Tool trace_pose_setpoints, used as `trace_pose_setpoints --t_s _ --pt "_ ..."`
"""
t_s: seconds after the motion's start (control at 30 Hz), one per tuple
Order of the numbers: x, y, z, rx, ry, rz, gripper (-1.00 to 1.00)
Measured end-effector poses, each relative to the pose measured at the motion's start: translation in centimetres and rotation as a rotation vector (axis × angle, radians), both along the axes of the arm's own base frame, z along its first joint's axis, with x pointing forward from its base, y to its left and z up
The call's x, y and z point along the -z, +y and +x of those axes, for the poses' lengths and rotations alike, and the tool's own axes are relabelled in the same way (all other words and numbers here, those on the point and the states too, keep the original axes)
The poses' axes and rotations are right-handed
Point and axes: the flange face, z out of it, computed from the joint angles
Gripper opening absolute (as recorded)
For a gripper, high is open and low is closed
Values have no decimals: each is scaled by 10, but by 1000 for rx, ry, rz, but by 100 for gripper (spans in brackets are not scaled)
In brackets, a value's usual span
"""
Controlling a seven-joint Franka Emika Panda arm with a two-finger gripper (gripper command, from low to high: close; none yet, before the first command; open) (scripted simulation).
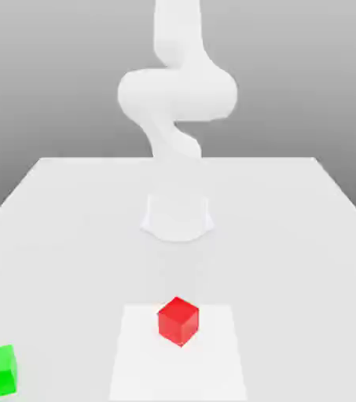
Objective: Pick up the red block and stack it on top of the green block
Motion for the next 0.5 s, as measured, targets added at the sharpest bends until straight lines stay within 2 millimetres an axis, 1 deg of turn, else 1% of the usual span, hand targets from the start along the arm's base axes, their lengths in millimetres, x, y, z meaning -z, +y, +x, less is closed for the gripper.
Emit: trace_pose_setpoints --t_s 0.1,0.17,0.23,0.3,0.37,0.5 --pt "65 -6 32 -104 94 -16 0" --pt "108 -6 47 -171 154 -32 0" --pt "153 -3 58 -239 213 -52 0" --pt "196 1 64 -307 271 -76 0" --pt "239 6 65 -375 328 -103 0" --pt "320 15 55 -511 438 -168 0"
